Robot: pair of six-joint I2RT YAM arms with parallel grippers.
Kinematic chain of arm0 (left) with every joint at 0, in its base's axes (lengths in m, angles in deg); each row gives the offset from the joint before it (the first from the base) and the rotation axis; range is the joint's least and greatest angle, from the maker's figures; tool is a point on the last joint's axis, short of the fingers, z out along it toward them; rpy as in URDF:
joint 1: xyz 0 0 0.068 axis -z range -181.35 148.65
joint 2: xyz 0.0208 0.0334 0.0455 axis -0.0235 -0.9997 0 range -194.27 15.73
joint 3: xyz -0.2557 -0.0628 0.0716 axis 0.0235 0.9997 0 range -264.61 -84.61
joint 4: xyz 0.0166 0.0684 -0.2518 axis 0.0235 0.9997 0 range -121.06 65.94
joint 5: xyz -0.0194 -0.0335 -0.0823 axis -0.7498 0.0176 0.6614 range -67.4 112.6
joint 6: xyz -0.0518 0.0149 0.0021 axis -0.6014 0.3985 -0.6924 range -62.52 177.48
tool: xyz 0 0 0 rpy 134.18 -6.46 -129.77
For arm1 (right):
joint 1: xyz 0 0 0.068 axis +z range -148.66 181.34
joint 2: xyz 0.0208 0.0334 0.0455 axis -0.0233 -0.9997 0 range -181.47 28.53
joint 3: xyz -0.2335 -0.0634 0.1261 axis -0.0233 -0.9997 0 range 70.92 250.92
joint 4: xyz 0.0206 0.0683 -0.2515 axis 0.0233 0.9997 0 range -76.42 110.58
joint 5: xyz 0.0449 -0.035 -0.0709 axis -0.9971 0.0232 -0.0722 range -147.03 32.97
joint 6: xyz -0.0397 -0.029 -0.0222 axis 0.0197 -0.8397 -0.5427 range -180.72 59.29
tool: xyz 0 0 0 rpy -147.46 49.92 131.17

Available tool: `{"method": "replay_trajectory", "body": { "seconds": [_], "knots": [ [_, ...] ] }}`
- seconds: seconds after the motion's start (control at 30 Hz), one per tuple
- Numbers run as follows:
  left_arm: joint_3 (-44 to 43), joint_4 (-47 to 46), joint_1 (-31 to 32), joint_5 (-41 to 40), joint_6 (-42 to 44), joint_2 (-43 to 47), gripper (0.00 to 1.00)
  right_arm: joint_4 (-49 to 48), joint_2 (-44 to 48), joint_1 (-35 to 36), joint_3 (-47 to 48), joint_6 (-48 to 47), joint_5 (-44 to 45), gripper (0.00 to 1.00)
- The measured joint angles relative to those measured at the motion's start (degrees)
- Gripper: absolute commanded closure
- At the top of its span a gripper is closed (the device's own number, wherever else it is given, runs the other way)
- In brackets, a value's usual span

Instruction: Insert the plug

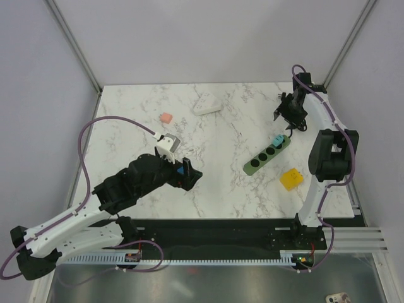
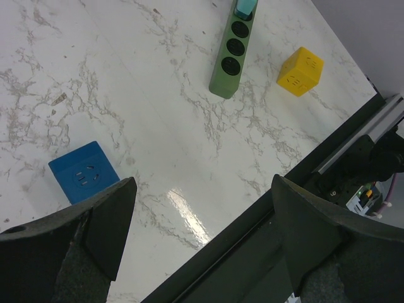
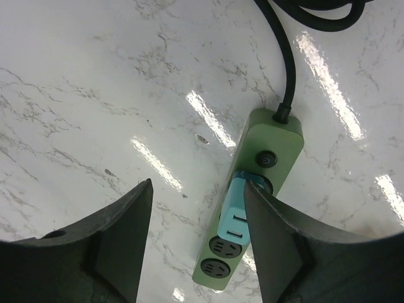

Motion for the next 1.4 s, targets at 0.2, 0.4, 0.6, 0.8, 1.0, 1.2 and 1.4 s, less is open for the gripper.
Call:
{"method": "replay_trajectory", "body": {
  "seconds": [0.2,0.4,0.6,0.8,1.0,1.2,1.4],
  "knots": [
    [0.00,0.59,0.00,-0.13,0.00,2.01,0.05,1.55,4.35,-0.22,-0.35,-1.16,1.49,0.61],
    [0.00,0.92,0.00,-0.68,0.00,2.25,0.05,0.35,8.57,-0.20,-5.09,-1.60,1.09,0.77],
    [0.00,1.31,0.00,-0.87,0.00,1.36,0.05,-3.17,8.26,-0.20,-14.21,-2.08,-0.63,0.80],
    [0.00,1.79,0.00,-1.11,-0.02,1.11,0.05,-6.88,7.98,-0.24,-14.25,-3.23,0.09,0.80],
    [-0.37,2.71,0.00,-1.66,0.11,0.59,0.04,-5.99,7.82,-0.24,-13.68,-3.69,1.14,0.67],
    [-3.15,3.72,0.00,-4.72,0.92,-3.28,0.03,-4.02,11.58,1.16,-13.16,-6.23,0.42,0.35],
    [-4.07,4.50,-1.55,-5.09,0.59,-9.16,0.02,-7.39,21.66,11.54,-18.64,-8.87,0.22,0.02]
  ]
}}
